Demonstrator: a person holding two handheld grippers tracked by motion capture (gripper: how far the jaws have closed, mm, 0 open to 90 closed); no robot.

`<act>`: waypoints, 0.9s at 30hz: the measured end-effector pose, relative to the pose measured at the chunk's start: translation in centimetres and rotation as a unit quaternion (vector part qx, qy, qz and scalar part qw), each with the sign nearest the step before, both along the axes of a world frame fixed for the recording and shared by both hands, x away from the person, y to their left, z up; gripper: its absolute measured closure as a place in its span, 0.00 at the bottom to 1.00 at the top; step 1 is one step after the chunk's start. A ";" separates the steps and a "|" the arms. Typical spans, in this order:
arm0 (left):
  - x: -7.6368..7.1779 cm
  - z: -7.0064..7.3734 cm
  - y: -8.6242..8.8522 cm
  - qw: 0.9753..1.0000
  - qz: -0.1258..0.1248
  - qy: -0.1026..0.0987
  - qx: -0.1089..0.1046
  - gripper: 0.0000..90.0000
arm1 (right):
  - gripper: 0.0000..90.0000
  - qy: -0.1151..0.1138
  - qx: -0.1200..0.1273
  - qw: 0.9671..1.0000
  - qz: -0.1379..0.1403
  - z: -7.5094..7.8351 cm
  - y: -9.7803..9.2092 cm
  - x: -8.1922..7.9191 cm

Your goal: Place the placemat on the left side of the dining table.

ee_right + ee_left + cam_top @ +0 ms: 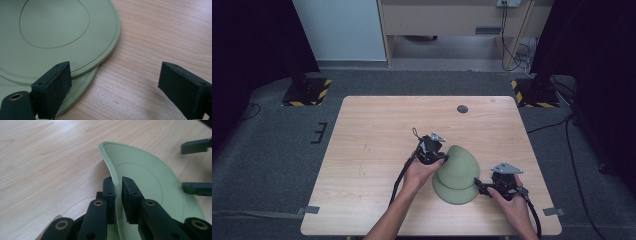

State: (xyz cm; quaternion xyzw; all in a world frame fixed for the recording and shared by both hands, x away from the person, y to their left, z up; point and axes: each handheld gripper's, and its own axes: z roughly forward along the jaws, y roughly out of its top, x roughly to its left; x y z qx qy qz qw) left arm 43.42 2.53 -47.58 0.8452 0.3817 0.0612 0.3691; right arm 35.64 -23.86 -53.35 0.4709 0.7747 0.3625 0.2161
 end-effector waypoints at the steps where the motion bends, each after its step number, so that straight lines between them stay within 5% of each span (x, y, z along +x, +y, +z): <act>1: 0.0 0.0 0.0 1.000 0.002 0.000 -0.002 0.91 | 0.13 0.000 0.000 1.000 0.000 0.0 0.0 0.0; 27: -0.2 1.7 0.2 0.999 0.008 -0.037 -0.004 0.94 | 0.11 0.001 -0.002 1.000 -0.008 0.1 -0.2 0.0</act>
